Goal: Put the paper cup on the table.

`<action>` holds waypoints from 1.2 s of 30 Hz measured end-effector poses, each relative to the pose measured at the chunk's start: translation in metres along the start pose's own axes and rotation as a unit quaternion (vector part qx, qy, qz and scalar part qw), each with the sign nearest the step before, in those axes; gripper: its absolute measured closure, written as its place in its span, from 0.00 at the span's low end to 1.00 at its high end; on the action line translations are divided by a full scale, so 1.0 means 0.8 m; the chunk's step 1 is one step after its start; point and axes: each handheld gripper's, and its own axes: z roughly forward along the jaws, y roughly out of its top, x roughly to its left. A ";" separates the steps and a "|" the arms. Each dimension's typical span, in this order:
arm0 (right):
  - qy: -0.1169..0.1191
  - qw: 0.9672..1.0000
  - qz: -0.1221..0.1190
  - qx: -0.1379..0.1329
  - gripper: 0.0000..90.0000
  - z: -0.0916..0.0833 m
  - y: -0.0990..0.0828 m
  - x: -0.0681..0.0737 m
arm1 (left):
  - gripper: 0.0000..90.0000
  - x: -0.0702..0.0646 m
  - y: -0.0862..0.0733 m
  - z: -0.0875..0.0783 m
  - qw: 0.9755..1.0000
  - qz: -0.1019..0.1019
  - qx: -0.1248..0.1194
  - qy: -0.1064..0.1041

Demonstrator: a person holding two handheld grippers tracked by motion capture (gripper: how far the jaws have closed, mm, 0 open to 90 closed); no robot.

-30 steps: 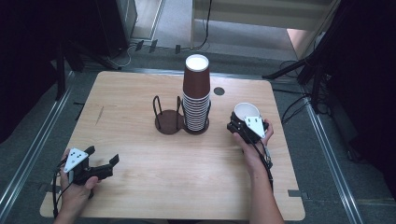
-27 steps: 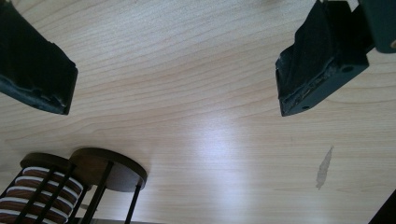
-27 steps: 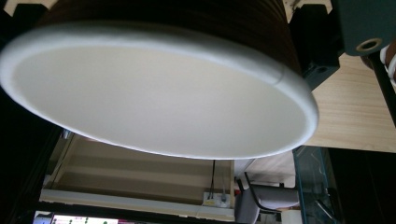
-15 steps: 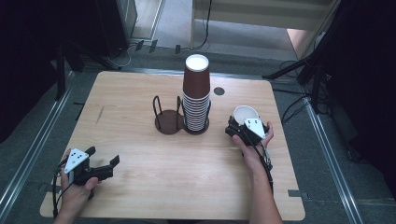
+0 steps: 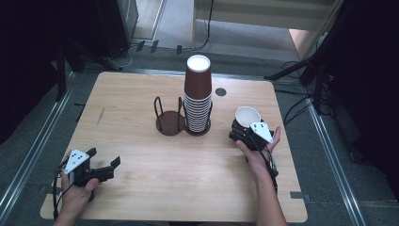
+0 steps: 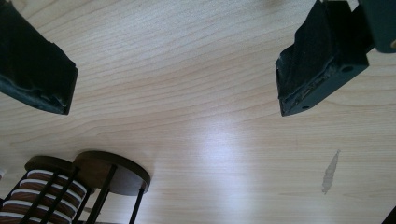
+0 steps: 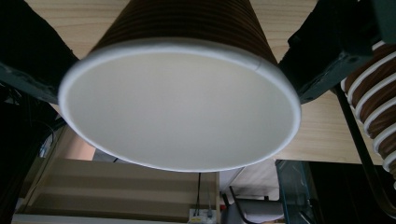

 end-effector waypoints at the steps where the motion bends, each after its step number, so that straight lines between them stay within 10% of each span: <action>1: -0.001 1.000 -0.003 0.000 0.00 -0.001 0.000 -0.001 | 0.00 0.000 0.000 0.000 1.000 0.000 -0.001 0.001; 36: 0.004 0.999 0.030 -0.028 0.00 -0.082 -0.005 -0.042 | 0.00 0.000 0.000 -0.001 1.000 -0.007 0.002 0.012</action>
